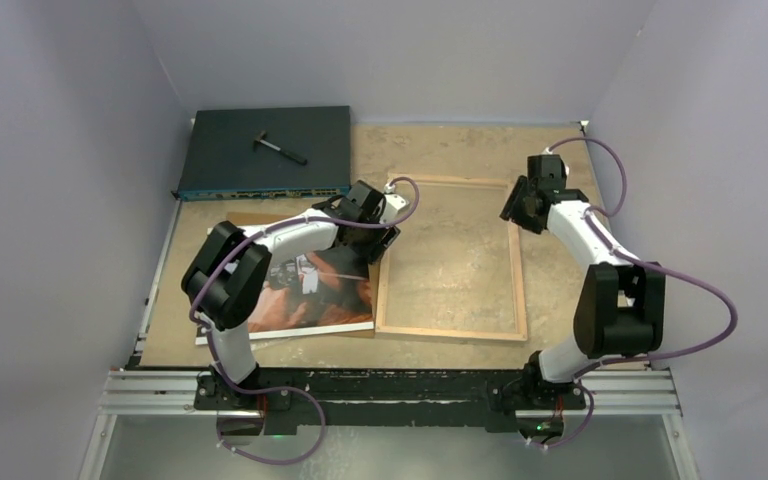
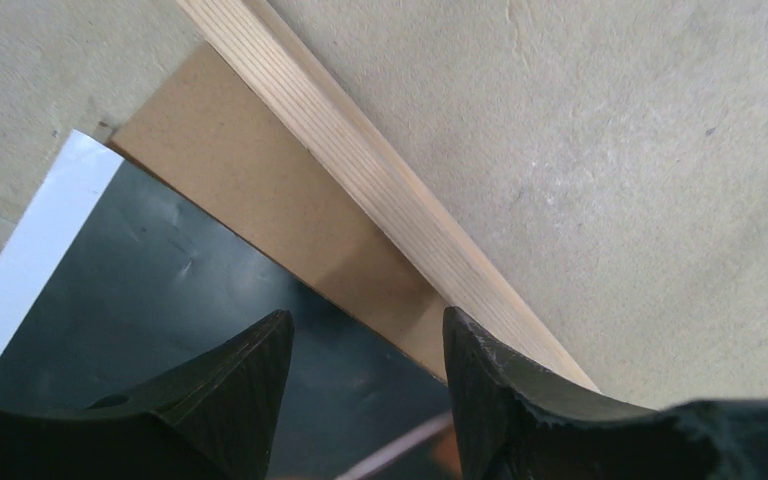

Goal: Put the photo into the frame
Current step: Turn over the photo frame at the center of the board, then move the photo frame to the center of the board.

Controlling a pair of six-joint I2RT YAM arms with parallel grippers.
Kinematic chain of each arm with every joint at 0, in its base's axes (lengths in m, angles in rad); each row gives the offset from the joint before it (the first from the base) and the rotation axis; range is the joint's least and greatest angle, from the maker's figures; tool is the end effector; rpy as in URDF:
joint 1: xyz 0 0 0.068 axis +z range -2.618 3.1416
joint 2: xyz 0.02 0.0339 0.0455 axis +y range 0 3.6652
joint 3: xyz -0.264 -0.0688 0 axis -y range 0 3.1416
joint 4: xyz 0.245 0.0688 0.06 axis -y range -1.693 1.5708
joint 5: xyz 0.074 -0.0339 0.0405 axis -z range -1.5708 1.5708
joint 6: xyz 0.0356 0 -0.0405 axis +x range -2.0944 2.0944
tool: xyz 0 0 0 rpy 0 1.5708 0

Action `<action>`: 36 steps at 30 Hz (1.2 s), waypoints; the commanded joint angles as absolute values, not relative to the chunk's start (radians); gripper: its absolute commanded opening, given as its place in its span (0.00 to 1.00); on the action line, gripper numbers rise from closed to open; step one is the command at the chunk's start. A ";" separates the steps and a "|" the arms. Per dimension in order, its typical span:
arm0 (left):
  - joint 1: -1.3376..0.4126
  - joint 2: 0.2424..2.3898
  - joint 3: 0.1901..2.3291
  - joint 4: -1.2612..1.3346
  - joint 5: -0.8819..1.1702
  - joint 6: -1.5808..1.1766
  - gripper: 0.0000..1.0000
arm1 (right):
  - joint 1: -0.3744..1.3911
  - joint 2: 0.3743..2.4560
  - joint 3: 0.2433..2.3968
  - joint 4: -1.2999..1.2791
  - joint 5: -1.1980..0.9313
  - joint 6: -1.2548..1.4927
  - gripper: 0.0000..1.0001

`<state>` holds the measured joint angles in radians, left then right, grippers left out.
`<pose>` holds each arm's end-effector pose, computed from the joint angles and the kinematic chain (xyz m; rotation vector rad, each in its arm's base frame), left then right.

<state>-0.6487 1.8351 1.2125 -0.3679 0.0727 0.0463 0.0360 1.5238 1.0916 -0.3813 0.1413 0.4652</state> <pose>0.3037 -0.2335 0.1826 0.9085 2.4258 -0.3194 0.3302 0.0069 0.2497 0.5709 2.3054 0.0715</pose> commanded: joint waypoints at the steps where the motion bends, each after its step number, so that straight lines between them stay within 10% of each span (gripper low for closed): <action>1: -0.651 1.833 1.187 -0.331 0.083 0.094 0.53 | 0.036 1.561 1.079 -0.323 0.210 0.504 0.52; 12: -0.632 1.783 1.222 -0.397 0.121 0.119 0.34 | 0.036 1.603 1.065 -0.322 0.254 0.569 0.54; 36: -0.682 1.891 1.232 -0.317 0.053 0.126 0.34 | 0.020 1.875 1.217 -0.291 0.365 0.554 0.43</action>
<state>-0.6758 1.8584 1.1767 -0.3557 0.0628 0.1341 0.0296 1.8309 1.1374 -0.2855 0.3046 0.5571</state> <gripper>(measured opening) 0.345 0.434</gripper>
